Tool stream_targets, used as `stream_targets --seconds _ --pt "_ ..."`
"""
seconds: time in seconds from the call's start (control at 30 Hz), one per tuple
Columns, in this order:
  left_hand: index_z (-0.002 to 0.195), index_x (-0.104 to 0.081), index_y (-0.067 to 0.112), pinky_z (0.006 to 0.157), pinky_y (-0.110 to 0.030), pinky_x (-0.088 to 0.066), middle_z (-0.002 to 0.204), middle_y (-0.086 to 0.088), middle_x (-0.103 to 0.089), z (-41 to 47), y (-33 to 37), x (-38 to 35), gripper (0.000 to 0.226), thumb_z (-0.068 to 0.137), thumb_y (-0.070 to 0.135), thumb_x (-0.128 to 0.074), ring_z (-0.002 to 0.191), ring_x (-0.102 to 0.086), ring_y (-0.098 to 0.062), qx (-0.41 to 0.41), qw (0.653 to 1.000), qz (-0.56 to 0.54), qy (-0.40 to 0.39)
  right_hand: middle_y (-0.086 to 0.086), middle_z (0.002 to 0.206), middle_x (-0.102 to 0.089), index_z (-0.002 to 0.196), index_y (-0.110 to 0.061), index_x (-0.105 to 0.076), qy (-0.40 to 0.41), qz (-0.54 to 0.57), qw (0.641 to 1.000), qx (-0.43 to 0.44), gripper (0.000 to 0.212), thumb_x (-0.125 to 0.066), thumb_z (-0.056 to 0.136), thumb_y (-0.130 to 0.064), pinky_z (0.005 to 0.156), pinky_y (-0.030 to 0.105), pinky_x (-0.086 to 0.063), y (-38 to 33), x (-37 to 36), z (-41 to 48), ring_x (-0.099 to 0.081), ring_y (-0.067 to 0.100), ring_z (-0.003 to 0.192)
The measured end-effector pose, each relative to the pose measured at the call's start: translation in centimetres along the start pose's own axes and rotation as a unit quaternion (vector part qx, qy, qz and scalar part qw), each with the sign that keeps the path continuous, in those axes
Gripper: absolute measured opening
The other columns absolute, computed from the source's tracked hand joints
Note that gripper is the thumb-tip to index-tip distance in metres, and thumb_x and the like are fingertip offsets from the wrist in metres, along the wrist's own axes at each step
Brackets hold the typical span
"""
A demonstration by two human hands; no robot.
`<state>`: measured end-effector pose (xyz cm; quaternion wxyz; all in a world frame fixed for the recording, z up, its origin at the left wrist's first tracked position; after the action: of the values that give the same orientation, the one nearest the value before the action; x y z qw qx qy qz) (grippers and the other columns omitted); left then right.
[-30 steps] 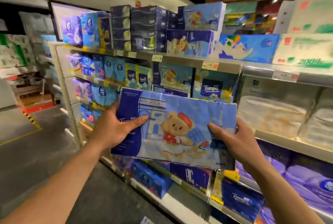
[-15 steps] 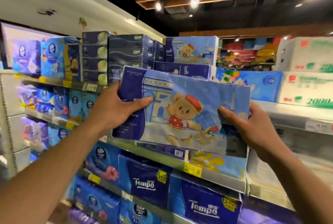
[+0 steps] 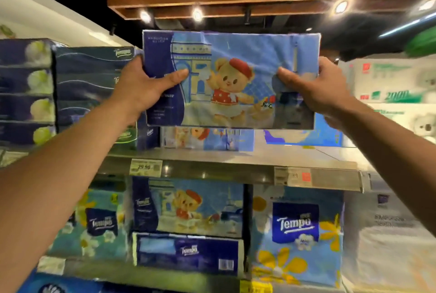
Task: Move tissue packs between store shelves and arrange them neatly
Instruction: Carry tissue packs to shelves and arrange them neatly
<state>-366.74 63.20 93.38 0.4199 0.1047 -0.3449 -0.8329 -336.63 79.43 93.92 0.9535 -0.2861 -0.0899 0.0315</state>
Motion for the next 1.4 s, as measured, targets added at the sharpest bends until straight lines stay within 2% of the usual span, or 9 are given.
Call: stream_targets --seconds 0.1,0.23,0.33,0.53,0.77,0.87,1.07,1.27,1.4 --pt "0.125 -0.064 0.019 0.090 -0.035 -0.058 0.114 0.009 -0.074 5.4 -3.9 0.0 0.077 0.058 0.049 -0.090 0.101 -0.071 -0.006 -0.013 0.999 -0.049 0.005 -0.001 0.090 -0.069 0.106 -0.009 -0.064 0.024 -0.012 1.000 -0.005 0.042 -0.083 0.082 -0.039 0.061 0.019 -0.057 1.3 -3.5 3.5 -0.067 -0.006 0.070" --pt "0.125 -0.063 0.018 0.085 -0.026 -0.058 0.110 0.011 -0.073 11.4 -8.7 -1.1 0.066 0.068 0.035 -0.092 0.096 -0.070 0.000 -0.007 0.996 -0.083 0.011 0.014 0.113 -0.070 0.123 -0.009 -0.057 0.028 -0.010 0.999 -0.042 0.080 -0.087 0.066 -0.057 0.080 0.055 -0.062 4.2 -7.7 7.6 -0.073 0.030 0.100" --pt "0.130 -0.058 0.018 0.074 -0.014 -0.052 0.109 0.015 -0.069 14.4 -10.0 -2.6 0.067 0.072 0.031 -0.090 0.091 -0.065 0.008 -0.016 0.994 -0.107 0.027 0.015 0.119 -0.068 0.127 -0.007 -0.056 0.050 0.009 0.997 -0.061 0.057 -0.079 0.085 -0.038 0.077 0.045 -0.064 6.0 -9.3 9.6 -0.072 0.028 0.103" --pt "0.126 -0.056 0.025 0.096 -0.038 -0.055 0.119 0.010 -0.067 18.3 -9.3 -3.7 0.075 0.064 0.047 -0.091 0.106 -0.065 -0.007 -0.039 0.991 -0.116 0.047 0.008 0.105 -0.075 0.120 -0.007 -0.064 0.069 0.021 0.995 -0.070 0.045 -0.076 0.088 -0.036 0.072 0.038 -0.064 6.4 -9.1 12.6 -0.076 0.018 0.087" --pt "0.130 -0.051 0.021 0.077 -0.016 -0.047 0.115 0.014 -0.062 20.3 -9.5 -4.3 0.073 0.070 0.043 -0.088 0.094 -0.059 0.005 -0.061 0.990 -0.104 0.069 0.007 0.108 -0.071 0.126 -0.006 -0.056 0.053 0.029 0.996 -0.067 0.045 -0.073 0.092 -0.031 0.067 0.031 -0.062 6.9 -10.2 13.9 -0.076 0.016 0.089" --pt "0.136 -0.046 0.021 0.092 -0.029 -0.050 0.126 0.008 -0.060 20.4 -11.6 -5.5 0.087 0.067 0.050 -0.088 0.109 -0.060 -0.008 -0.039 0.994 -0.079 0.071 0.009 0.114 -0.071 0.127 -0.008 -0.056 0.046 0.008 0.996 -0.079 0.049 -0.074 0.090 -0.035 0.076 0.039 -0.064 9.0 -11.1 14.2 -0.075 0.021 0.096" --pt "0.157 -0.020 0.018 0.114 -0.045 -0.038 0.155 -0.008 -0.038 19.8 -12.4 -7.0 0.111 0.073 0.054 -0.083 0.142 -0.039 -0.025 -0.120 0.986 0.037 0.114 0.008 0.116 -0.069 0.130 -0.006 -0.051 0.038 0.014 0.996 -0.080 0.049 -0.071 0.092 -0.031 0.066 0.026 -0.061 11.5 -12.2 15.4 -0.076 0.015 0.091" --pt "0.161 -0.008 0.025 0.117 -0.056 -0.026 0.168 -0.013 -0.002 19.6 -12.1 -8.0 0.097 0.088 0.063 -0.058 0.154 -0.006 -0.035 -0.167 0.954 0.224 0.114 0.014 0.117 -0.069 0.123 -0.011 -0.053 0.015 -0.012 0.996 -0.083 0.044 -0.070 0.092 -0.037 0.078 0.039 -0.064 12.7 -12.9 16.2 -0.074 0.028 0.100" --pt "0.161 -0.004 0.025 0.117 -0.058 -0.027 0.168 -0.015 0.003 19.1 -12.3 -8.1 0.095 0.090 0.065 -0.053 0.154 -0.005 -0.037 -0.151 0.945 0.273 0.095 0.009 0.115 -0.071 0.129 -0.010 -0.050 -0.002 -0.032 0.990 -0.140 0.091 -0.076 0.069 -0.073 0.085 0.049 -0.062 13.2 -12.8 15.9 -0.074 0.025 0.099"
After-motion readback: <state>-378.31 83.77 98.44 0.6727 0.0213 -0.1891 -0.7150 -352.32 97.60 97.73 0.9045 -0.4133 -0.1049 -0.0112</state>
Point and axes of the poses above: each hand's wrist, its own z-axis towards the middle knuckle, its own x-axis out of the back of the hand, y = z × x, the point moved 6 cm from there along z, towards the middle knuckle
